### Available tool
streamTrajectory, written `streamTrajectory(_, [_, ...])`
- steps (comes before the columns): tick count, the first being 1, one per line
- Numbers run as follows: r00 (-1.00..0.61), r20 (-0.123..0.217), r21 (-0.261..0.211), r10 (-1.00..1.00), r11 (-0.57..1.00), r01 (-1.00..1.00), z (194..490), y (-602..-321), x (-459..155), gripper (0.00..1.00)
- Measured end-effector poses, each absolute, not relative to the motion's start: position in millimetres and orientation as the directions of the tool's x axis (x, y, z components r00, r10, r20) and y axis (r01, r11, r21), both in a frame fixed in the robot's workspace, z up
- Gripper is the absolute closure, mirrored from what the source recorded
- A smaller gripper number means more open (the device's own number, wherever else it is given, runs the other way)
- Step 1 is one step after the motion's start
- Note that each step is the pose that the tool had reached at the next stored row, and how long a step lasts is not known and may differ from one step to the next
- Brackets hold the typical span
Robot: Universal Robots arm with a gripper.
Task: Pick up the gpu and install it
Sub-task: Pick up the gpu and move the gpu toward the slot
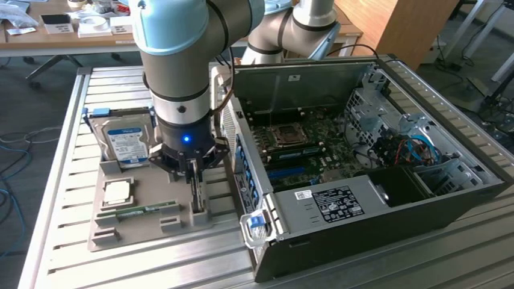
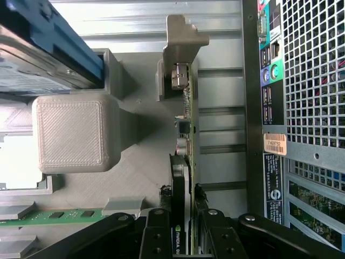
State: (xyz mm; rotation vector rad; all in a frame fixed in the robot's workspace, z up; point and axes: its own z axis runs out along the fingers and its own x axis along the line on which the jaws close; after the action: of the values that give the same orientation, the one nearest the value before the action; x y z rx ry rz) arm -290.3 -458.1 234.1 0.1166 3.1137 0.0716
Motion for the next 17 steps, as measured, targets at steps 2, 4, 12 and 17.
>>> streamTrajectory(2, [-0.997,-0.023,0.047,0.075,0.996,0.074,234.1,-458.1,-290.3,0.73])
streamTrajectory(4, [-0.997,-0.023,0.047,0.075,0.996,0.074,234.1,-458.1,-290.3,0.73])
streamTrajectory(12, [-0.999,-0.023,0.047,0.034,0.998,0.033,234.1,-458.1,-290.3,0.73])
streamTrajectory(17, [-0.999,-0.023,0.047,0.024,0.999,0.023,234.1,-458.1,-290.2,0.73])
